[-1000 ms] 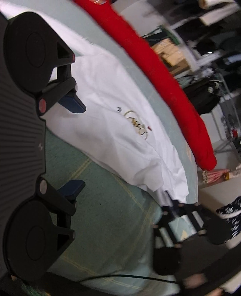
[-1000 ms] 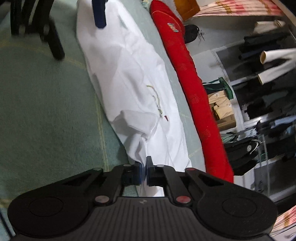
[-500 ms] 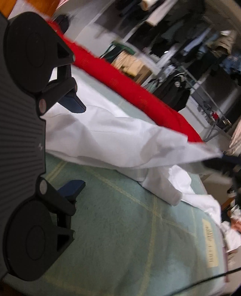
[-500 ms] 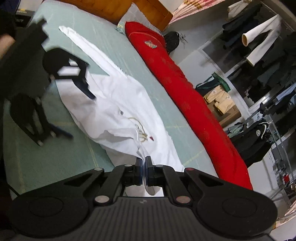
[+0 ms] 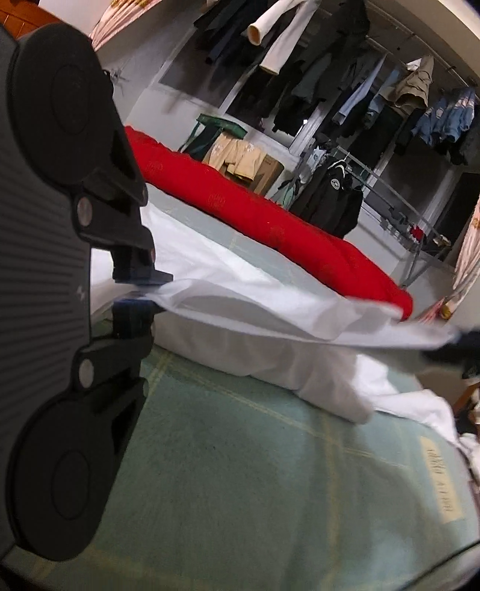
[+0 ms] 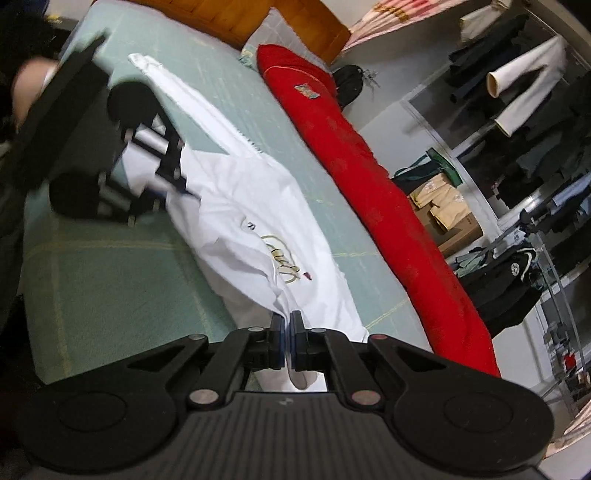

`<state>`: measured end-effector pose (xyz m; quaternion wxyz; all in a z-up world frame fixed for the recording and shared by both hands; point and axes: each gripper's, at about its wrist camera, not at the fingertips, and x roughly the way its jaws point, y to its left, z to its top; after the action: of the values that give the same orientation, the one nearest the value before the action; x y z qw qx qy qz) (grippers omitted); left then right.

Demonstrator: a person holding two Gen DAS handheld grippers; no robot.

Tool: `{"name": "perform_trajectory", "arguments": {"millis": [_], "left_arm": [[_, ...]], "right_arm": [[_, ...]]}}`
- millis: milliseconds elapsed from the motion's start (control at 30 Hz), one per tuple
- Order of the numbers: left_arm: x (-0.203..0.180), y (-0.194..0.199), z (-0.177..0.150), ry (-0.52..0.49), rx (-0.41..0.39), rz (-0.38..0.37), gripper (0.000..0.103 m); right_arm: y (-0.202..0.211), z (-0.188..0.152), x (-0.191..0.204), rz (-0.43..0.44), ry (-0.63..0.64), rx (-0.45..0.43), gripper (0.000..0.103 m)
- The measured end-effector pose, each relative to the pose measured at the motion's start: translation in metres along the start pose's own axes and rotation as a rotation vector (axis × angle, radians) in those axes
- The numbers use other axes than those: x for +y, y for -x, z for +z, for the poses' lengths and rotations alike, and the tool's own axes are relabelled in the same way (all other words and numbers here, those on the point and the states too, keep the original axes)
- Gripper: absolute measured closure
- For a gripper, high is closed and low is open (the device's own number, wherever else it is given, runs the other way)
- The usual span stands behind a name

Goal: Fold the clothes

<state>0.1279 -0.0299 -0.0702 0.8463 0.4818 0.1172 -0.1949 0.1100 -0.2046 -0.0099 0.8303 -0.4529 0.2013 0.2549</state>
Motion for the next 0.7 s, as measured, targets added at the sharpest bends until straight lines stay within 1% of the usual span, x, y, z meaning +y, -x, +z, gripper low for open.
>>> {"name": "perform_trajectory", "arguments": {"millis": [133,233,333,500,567,633,700], "left_arm": [[0.019,0.031,-0.003,0.02,-0.032,-0.047,0.098],[0.026,0.05,-0.003,0.006,-0.047,-0.085,0.099],[0.027,0.068,-0.004,-0.023,-0.056,-0.141,0.099],[0.013,0.084,-0.015,-0.06,-0.025,-0.242,0.099],[0.003,0.086,-0.021,-0.084,-0.011,-0.276,0.098],[-0.003,0.085,-0.026,-0.087,0.009,-0.306,0.097],[-0.007,0.088,-0.029,-0.078,0.021,-0.332,0.088]], "right_arm": [[0.013,0.0,0.0,0.064,0.0,0.015,0.098],[0.027,0.002,0.002,0.124,0.001,0.022,0.098],[0.04,0.006,0.005,0.189,-0.001,0.035,0.098],[0.055,0.006,0.021,0.318,-0.001,0.095,0.098],[0.055,0.003,0.03,0.375,-0.003,0.128,0.098],[0.052,-0.002,0.041,0.431,0.002,0.169,0.098],[0.047,-0.008,0.053,0.476,0.015,0.214,0.095]]}}
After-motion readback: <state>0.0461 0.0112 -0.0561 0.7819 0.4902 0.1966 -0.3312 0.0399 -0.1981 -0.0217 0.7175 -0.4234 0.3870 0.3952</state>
